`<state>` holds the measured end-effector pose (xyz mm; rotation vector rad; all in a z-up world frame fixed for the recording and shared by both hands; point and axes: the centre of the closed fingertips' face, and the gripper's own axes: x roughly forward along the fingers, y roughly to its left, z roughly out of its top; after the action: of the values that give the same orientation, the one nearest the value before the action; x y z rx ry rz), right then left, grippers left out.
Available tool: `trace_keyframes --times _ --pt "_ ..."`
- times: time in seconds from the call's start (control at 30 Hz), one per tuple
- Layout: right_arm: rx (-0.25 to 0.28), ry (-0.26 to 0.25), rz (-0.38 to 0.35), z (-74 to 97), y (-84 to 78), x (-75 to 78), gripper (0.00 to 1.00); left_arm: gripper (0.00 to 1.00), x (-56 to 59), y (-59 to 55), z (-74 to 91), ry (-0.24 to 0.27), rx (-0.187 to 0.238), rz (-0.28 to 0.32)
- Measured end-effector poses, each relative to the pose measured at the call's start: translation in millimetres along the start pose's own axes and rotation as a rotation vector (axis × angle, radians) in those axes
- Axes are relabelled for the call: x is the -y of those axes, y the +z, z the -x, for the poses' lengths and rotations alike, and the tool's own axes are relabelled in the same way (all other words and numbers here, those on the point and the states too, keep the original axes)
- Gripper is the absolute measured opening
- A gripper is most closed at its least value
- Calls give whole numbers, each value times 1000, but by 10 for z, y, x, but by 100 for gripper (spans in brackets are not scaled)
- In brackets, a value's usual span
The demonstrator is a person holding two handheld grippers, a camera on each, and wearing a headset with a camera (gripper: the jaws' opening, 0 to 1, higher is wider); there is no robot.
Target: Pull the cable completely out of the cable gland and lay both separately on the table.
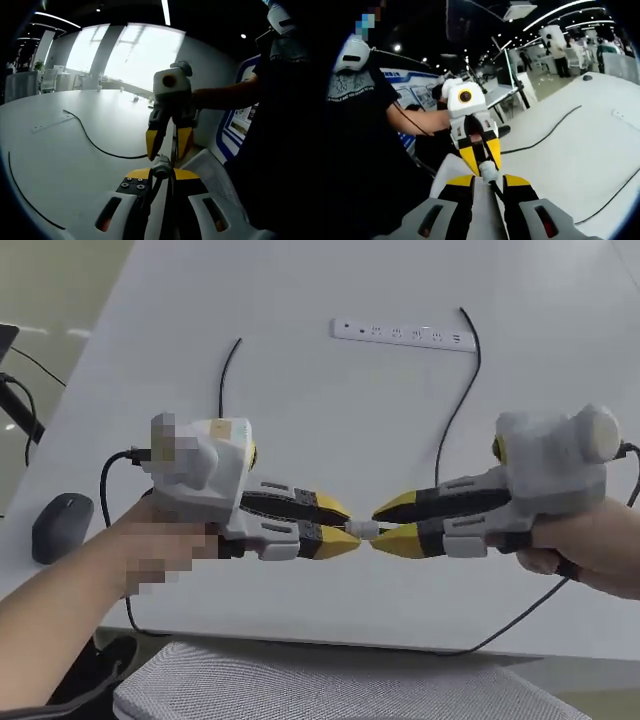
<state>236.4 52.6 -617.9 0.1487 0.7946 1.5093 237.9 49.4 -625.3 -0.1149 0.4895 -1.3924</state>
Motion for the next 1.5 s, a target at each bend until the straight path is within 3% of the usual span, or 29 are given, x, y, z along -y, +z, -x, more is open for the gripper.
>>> trace_keyframes --times 0.1,0.37,0.6,0.7,0.83,1.0,1.03,1.2,1.4,1.5 --pt "1 4 -14 -16 -7 63 15 15 3 -4 0 -4 -3 -6" --pt "-2 61 -38 -78 -42 -34 13 15 8 -2 -2 -9 -4 -8" --pt "-13 62 -13 -107 -82 -36 9 15 16 -44 -23 -13 -23 -10" --pt "-21 48 30 -104 -79 -41 8 15 11 -46 -21 -11 -23 -6" --pt "-44 -2 166 -98 -55 -17 8 15 -10 -31 -11 -7 -17 5" --pt "-110 -104 461 -109 -38 -38 7 15 -19 -18 10 -12 -4 24" --pt "-121 -119 485 -112 -40 -37 7 15 -22 -17 14 -11 -3 26" --pt "-222 -221 700 -135 -52 -22 7 15 -41 -14 26 -18 8 66" --pt "-261 -323 852 -146 -80 26 7 15 -53 -40 34 -19 18 107" --pt "-263 -336 855 -165 -119 36 7 15 -46 -58 29 -17 10 103"
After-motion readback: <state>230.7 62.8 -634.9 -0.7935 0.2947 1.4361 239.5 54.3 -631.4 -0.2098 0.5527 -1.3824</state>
